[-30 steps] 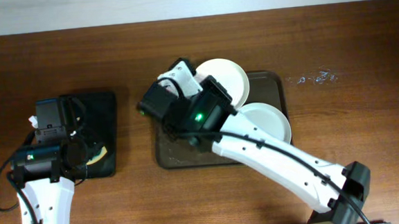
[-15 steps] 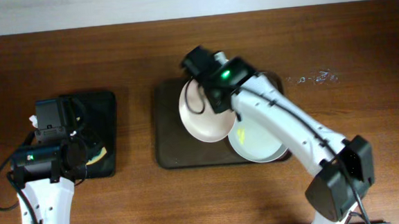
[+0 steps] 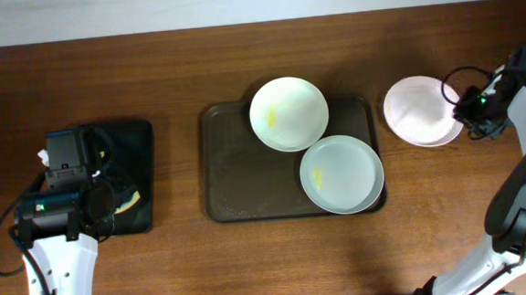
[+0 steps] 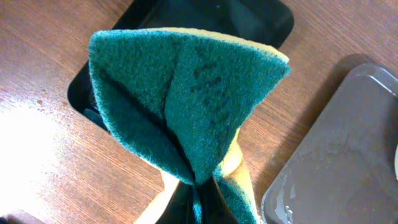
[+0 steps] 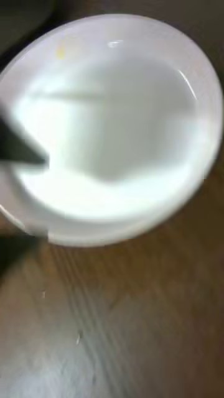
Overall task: Clean dirty plates on tray and stack at the side
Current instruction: 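Lift the pink plate with the right gripper and place it right of tray, then grasp the stained white plate rim with the right gripper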
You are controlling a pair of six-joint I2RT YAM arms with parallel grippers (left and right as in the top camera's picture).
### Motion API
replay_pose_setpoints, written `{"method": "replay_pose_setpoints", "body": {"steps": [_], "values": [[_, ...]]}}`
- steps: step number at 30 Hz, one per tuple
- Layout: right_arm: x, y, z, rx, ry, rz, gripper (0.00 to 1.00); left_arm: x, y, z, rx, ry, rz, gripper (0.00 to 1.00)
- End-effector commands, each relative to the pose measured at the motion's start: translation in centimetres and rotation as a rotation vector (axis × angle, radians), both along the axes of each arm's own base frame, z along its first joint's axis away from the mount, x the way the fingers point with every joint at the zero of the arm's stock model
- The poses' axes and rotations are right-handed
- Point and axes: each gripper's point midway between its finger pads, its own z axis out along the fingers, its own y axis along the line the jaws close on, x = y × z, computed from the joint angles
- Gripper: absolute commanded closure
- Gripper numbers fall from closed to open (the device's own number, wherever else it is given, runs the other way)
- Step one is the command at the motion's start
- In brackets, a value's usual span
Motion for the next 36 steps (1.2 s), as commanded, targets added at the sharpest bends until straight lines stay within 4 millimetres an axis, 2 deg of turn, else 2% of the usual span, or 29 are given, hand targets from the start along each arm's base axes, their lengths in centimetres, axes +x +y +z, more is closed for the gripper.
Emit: {"method": "replay_pose_setpoints", "body": {"steps": [1,2,3,4,5,6,7,8,9,10,11,13,14,16,17,20,21,22,24,25,26,27,29,32,33,34,35,36], "values": [[1.6,3.8,2.4,0.013,-0.03,0.117,0.3,0.0,0.1,0.2,0.009,-0.009,-0.007,1.0],[2.3,5.2,5.3,-0.004,-0.07,0.155,0.29,0.0,0.1,0.2,0.008,-0.007,-0.007,1.0],[3.1,7.7,8.1,-0.002,-0.127,0.214,0.29,0.0,0.1,0.2,0.008,-0.007,-0.007,1.0],[3.9,12.0,10.2,0.04,-0.192,0.317,0.27,0.0,0.1,0.2,0.009,-0.007,-0.007,1.0],[4.4,16.4,10.4,0.053,-0.206,0.418,0.25,0.0,0.1,0.2,0.009,-0.007,-0.007,1.0],[4.9,19.5,9.4,0.029,-0.198,0.487,0.25,0.0,0.1,0.2,0.009,-0.007,-0.007,1.0],[5.3,22.3,8.1,0.016,-0.192,0.546,0.15,-0.1,0.1,0.2,0.008,-0.005,-0.007,1.0],[5.8,25.3,6.3,0.003,-0.184,0.608,0.02,-0.2,0.1,0.2,0.008,-0.002,-0.007,1.0],[6.2,27.1,4.6,-0.029,-0.165,0.634,0.02,-0.2,0.1,0.1,0.008,-0.001,-0.007,1.0],[6.6,27.2,2.7,-0.105,-0.125,0.585,0.0,-0.2,0.1,0.1,0.008,0.0,-0.007,1.0],[6.8,27.2,1.3,-0.164,-0.098,0.569,0.09,-0.2,0.1,0.1,0.008,0.001,-0.007,1.0],[6.7,27.7,-0.5,-0.167,-0.067,0.582,0.23,-0.2,0.1,0.1,0.008,0.001,-0.007,1.0],[6.6,27.6,-1.6,-0.165,-0.043,0.584,0.34,-0.2,0.1,0.1,0.008,0.0,-0.007,1.0],[6.5,27.6,-3.2,-0.162,-0.013,0.588,0.4,-0.2,0.1,0.1,0.008,0.0,-0.007,1.0],[6.4,27.7,-3.9,-0.155,0.0,0.591,0.5,-0.2,0.1,0.1,0.008,0.001,-0.007,1.0],[6.1,27.7,-5.3,-0.15,0.028,0.595,0.54,-0.2,0.1,0.1,0.008,0.0,-0.007,1.0],[6.2,27.9,-5.3,-0.14,0.023,0.599,0.69,-0.2,0.1,0.1,0.008,0.001,-0.007,1.0],[6.3,28.9,-5.1,-0.092,0.004,0.62,0.75,-0.2,0.1,0.1,0.005,0.0,-0.008,1.0],[5.9,31.2,-4.7,0.015,-0.022,0.695,0.93,-0.2,0.1,0.1,0.005,0.0,-0.008,1.0],[5.6,31.9,-4.6,0.038,-0.021,0.708,0.96,-0.2,0.1,0.1,0.005,0.0,-0.008,1.0],[5.0,33.5,-4.4,0.086,-0.027,0.757,0.96,-0.1,-0.1,0.1,-0.003,-0.002,-0.012,1.0],[3.5,36.6,-4.0,0.163,-0.044,0.902,0.96,-0.1,-0.2,0.1,-0.008,-0.004,-0.015,1.0],[1.2,38.2,-4.4,0.166,0.021,0.945,0.96,-0.1,-0.2,0.1,-0.008,-0.005,-0.015,1.0],[-3.6,38.9,-5.1,0.184,0.201,0.983,0.96,-0.1,-0.2,0.1,-0.01,-0.005,-0.016,1.0],[-4.4,38.7,-5.2,0.184,0.237,0.983,0.96,0.0,-0.4,0.1,-0.022,-0.006,-0.022,1.0],[-4.9,38.5,-5.3,0.171,0.259,0.983,0.93,0.3,-1.6,0.1,-0.074,-0.018,-0.067,1.0],[-4.6,38.1,-5.5,0.141,0.258,0.978,0.81,1.0,-2.9,0.2,-0.114,-0.035,-0.159,1.0],[-4.4,38.0,-5.6,0.133,0.25,0.978,0.74,1.4,-3.6,0.2,-0.142,-0.044,-0.204,1.0]]}}
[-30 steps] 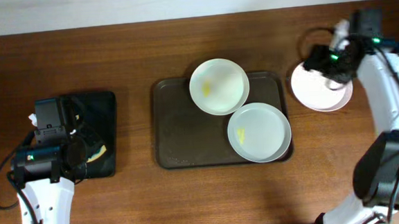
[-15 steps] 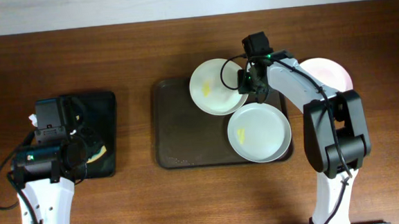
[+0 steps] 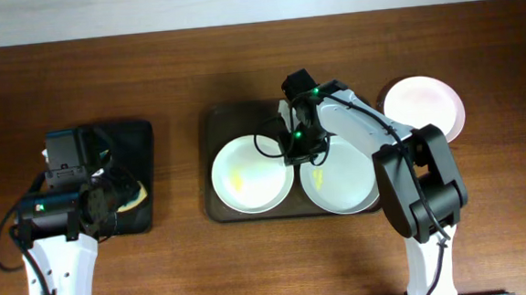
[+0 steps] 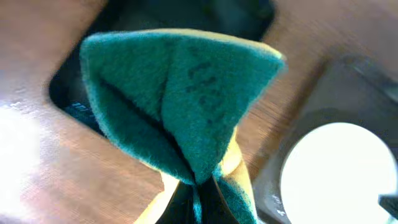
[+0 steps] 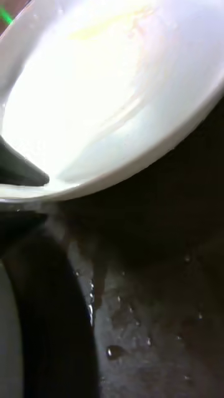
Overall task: Clean dirty plates on tray and stack at the side
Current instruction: 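Grasp the stained white plate rim with the right gripper, then wipe the white plate with the sponge in the left gripper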
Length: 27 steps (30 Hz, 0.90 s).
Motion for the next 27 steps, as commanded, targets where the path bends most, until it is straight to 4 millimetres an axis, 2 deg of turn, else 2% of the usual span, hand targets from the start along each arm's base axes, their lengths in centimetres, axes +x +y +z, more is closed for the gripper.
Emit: {"method": "replay_pose_setpoints", "body": {"steps": [1,4,5,6,8,9,12,13,18,19,20,21,23,24,26,27], "values": [[0.6,-0.2,-0.5,-0.028,-0.033,0.009,0.74,1.0,-2.3,0.1,-0.084,-0.028,-0.147,1.0],[2.0,0.7,-0.4,0.001,-0.1,0.012,0.72,1.5,-3.5,-0.9,-0.138,0.001,-0.2,1.0],[2.0,1.0,-0.3,0.002,-0.103,0.019,0.86,1.8,-4.7,-1.2,-0.178,0.006,-0.271,1.0],[1.8,1.3,-0.4,0.001,-0.102,0.027,0.89,2.2,-6.4,-1.5,-0.213,0.006,-0.362,1.0],[1.5,1.5,-1.1,-0.03,-0.112,0.039,0.92,2.8,-8.8,-2.6,-0.242,0.035,-0.439,0.99],[1.2,1.6,-1.7,-0.036,-0.101,0.032,0.96,3.8,-12.0,-3.9,-0.278,0.055,-0.531,0.99],[1.2,1.5,-2.5,-0.037,-0.093,-0.03,0.96,6.1,-15.6,-7.3,-0.342,0.104,-0.513,1.0],[1.2,1.6,-2.5,-0.035,-0.097,-0.03,0.96,6.6,-18.0,-9.3,-0.38,0.13,-0.571,1.0],[1.4,1.5,-2.5,-0.036,-0.102,-0.032,0.96,7.2,-23.8,-17.4,-0.388,0.23,-0.68,1.0],[1.4,1.5,-2.5,-0.037,-0.101,-0.032,0.96,7.0,-24.1,-18.4,-0.38,0.248,-0.686,1.0],[1.3,1.4,-2.5,-0.038,-0.099,-0.032,0.96,7.1,-22.8,-20.0,-0.308,0.279,-0.655,1.0],[1.3,1.4,-2.5,-0.039,-0.096,-0.034,0.96,7.1,-20.4,-21.0,-0.192,0.317,-0.603,1.0],[1.2,1.3,-2.5,-0.042,-0.092,-0.036,0.96,7.2,-16.0,-21.5,0.03,0.357,-0.522,1.0],[1.2,1.1,-2.6,-0.053,-0.093,-0.037,0.96,7.2,-12.3,-21.1,0.185,0.383,-0.405,1.0],[1.1,0.5,-2.7,-0.087,-0.095,-0.039,0.96,7.3,-8.9,-19.9,0.309,0.407,-0.316,1.0],[1.1,0.5,-2.7,-0.09,-0.096,-0.04,0.96,7.8,-7.9,-18.8,0.34,0.406,-0.291,1.0]]}}
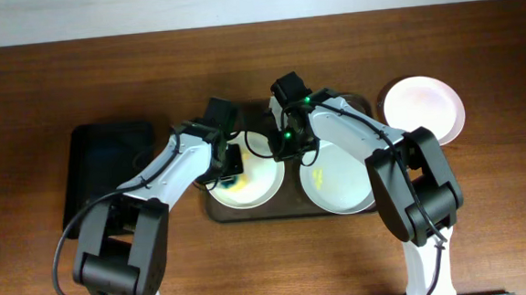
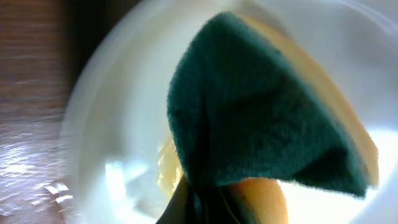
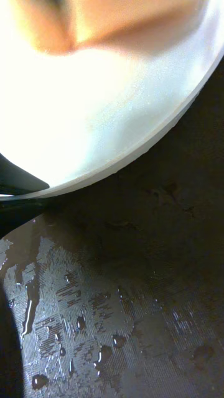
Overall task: Clean dirty plates on tray and stack at the side
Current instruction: 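Wipe the white plate with the sponge in the left gripper, then carry the white plate with the right gripper onto the pink plate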
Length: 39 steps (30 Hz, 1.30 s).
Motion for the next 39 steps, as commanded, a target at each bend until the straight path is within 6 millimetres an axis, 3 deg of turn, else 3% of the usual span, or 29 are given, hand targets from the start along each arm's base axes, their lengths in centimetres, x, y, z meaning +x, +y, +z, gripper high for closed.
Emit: {"method": "replay_pose_setpoints", "body": {"steps": [1,4,6,7,8,10,12,14,17,19,22,25,26,27,28,29,30,31,32,34,35,36,39], "values": [[-0.8,-1.7,-2.0,-0.099,0.028,-0.019,0.96,1.0,9.3,0.6,0.368,-0.024,0.149,1.0],[-0.8,-1.6,-1.6,-0.095,0.021,-0.018,0.96,2.5,8.6,5.7,0.306,-0.119,0.215,1.0],[-0.1,-1.2,0.5,-0.073,-0.024,-0.019,0.96,2.5,8.4,11.1,0.187,-0.24,0.328,1.0],[0.4,-1.1,2.4,-0.06,-0.061,-0.018,0.96,2.1,9.0,13.8,0.13,-0.296,0.375,1.0],[1.2,-1.7,6.1,-0.085,-0.156,-0.002,0.96,1.2,10.5,17.8,0.046,-0.379,0.428,1.0],[1.8,-2.4,9.8,-0.136,-0.274,0.043,0.96,-1.3,13.3,21.5,0.024,-0.449,0.506,1.0],[2.2,-3.6,16.8,-0.334,-0.515,0.054,0.96,-4.6,17.4,24.0,0.039,-0.489,0.63,1.0],[1.9,-4.8,23.6,-0.632,-0.801,0.016,0.96,-7.1,20.0,24.1,0.056,-0.454,0.726,1.0],[-0.9,-2.8,31.3,-1.099,-1.097,0.128,0.96,-7.4,20.5,23.8,0.066,-0.439,0.742,1.0],[-1.9,-1.2,34.7,-1.249,-1.178,0.162,0.96,-7.4,20.5,23.7,0.066,-0.439,0.742,1.0],[-2.2,-0.7,37.4,-1.295,-1.218,0.091,0.96,-7.4,20.5,23.7,0.067,-0.438,0.742,1.0],[-1.8,-1.2,37.0,-1.202,-1.252,-0.048,0.96,-7.4,20.5,23.7,0.067,-0.438,0.739,1.0],[-1.4,-1.7,35.6,-1.164,-1.239,-0.056,0.96,-7.4,20.5,23.7,0.069,-0.438,0.735,1.0],[-0.9,-2.3,32.5,-1.051,-1.182,-0.043,0.96,-7.4,20.6,23.7,0.073,-0.439,0.736,1.0],[-0.7,-2.7,26.5,-0.777,-0.966,-0.042,0.96,-7.4,20.5,23.7,0.073,-0.438,0.736,1.0],[-0.4,-2.8,23.4,-0.583,-0.807,-0.1,0.96,-7.4,20.5,23.7,0.073,-0.438,0.736,1.0],[0.7,-3.2,21.1,-0.361,-0.631,-0.155,0.96,-7.3,20.6,23.7,0.073,-0.44,0.736,1.0],[1.8,-5.1,19.5,-0.093,-0.416,-0.189,0.96,-7.4,20.6,23.7,0.076,-0.439,0.737,1.0],[2.0,-6.5,19.1,-0.011,-0.345,-0.193,0.96,-7.4,20.6,23.7,0.076,-0.439,0.736,1.0],[2.3,-18.7,16.1,-0.066,-0.17,-0.391,0.96,-7.3,20.6,22.9,0.078,-0.428,0.736,1.0],[2.3,-22.9,15.5,-0.084,-0.146,-0.472,0.96,-7.3,20.6,22.6,0.08,-0.423,0.736,1.0],[2.5,-26.8,15.3,-0.077,-0.14,-0.572,0.96,-7.2,20.6,22.3,0.08,-0.421,0.736,1.0],[2.8,-35.4,14.1,-0.072,-0.162,-0.775,0.96,-7.1,20.6,22.3,0.08,-0.424,0.736,1.0]]}}
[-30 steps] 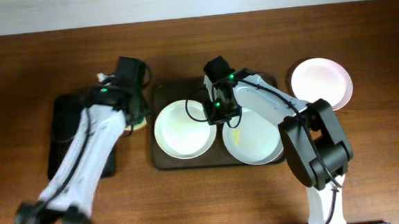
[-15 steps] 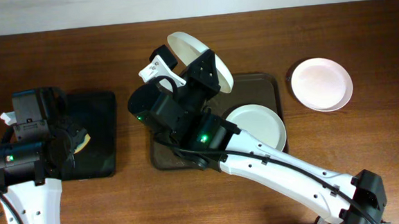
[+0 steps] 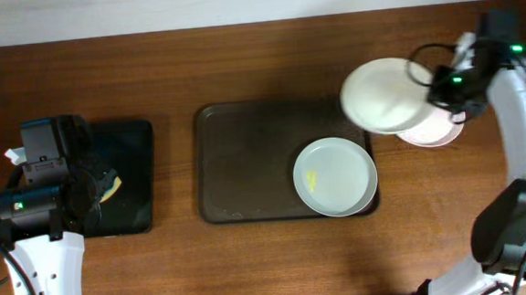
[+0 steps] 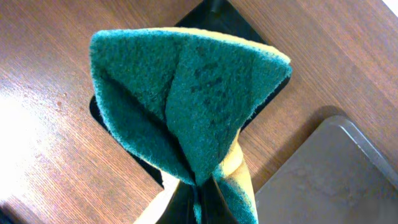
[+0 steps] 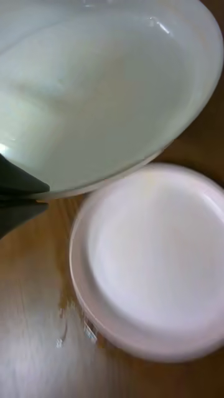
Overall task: Clean dirty plates on tray and stack at the side
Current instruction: 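Carry the white plate with the right gripper onto the pink plate, then grasp the pale green plate rim with the right gripper and pull it center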
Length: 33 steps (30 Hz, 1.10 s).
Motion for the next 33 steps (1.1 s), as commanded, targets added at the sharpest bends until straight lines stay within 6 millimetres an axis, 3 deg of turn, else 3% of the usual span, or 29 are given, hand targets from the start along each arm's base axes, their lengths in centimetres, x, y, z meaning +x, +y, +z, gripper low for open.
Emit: {"method": "replay_pose_setpoints", "body": {"steps": [1,5,6,7,10,12,14,15,16,17,19,20,21,23,25,29,33], "values": [[0.5,-4.8,-1.7,0.035,-0.029,-0.094,0.96,0.0,0.3,0.0,0.009,-0.002,0.011,1.0],[0.9,-8.0,-5.4,-0.032,0.03,-0.15,0.96,0.0,0.3,0.0,0.009,-0.002,0.011,1.0],[0.7,-8.2,-6.3,-0.042,0.056,-0.155,0.76,0.0,0.3,0.0,0.009,-0.002,0.011,1.0],[0.6,-8.3,-6.5,-0.041,0.065,-0.156,0.7,0.0,0.3,0.0,0.009,-0.002,0.011,1.0],[-0.1,-7.9,-3.9,-0.034,0.057,-0.185,0.57,0.0,0.3,0.0,0.009,-0.001,0.01,1.0],[-1.2,-6.7,-0.3,-0.04,0.031,-0.17,0.51,0.0,0.3,0.0,0.009,-0.001,0.01,1.0],[-2.8,-1.2,2.1,0.075,0.047,-0.073,0.15,0.0,0.3,0.0,0.008,-0.001,0.01,1.0],[-4.8,3.4,1.6,0.135,0.149,0.051,0.15,-0.1,0.3,-0.1,0.007,0.002,0.01,1.0],[-5.5,5.5,0.7,0.133,0.192,0.144,0.15,-0.2,0.2,-0.1,0.007,0.005,0.01,1.0],[-7.2,9.0,-1.8,0.105,0.285,0.252,0.15,-0.2,0.2,-0.1,0.007,0.005,0.01,1.0],[-8.8,11.2,-4.6,0.041,0.36,0.339,0.15,-0.2,0.2,-0.1,0.007,0.005,0.01,1.0],[-10.0,13.0,-6.9,0.021,0.394,0.393,0.18,-0.2,0.2,-0.1,0.007,0.005,0.01,1.0],[-10.3,13.7,-8.6,0.004,0.397,0.368,0.36,-0.1,0.2,-0.1,0.007,0.004,0.01,1.0],[-10.2,13.2,-9.9,-0.043,0.39,0.33,0.39,-0.1,0.2,-0.1,0.007,0.004,0.01,1.0],[-9.9,13.2,-11.2,-0.041,0.379,0.323,0.54,-0.1,0.2,-0.1,0.007,0.004,0.01,1.0],[-8.4,12.9,-13.1,-0.071,0.35,0.318,0.56,-0.1,0.2,-0.1,0.004,0.004,0.008,1.0],[-9.2,12.8,-14.8,-0.063,0.418,0.321,0.58,-0.1,0.2,-0.1,0.004,0.003,0.008,1.0]]}}
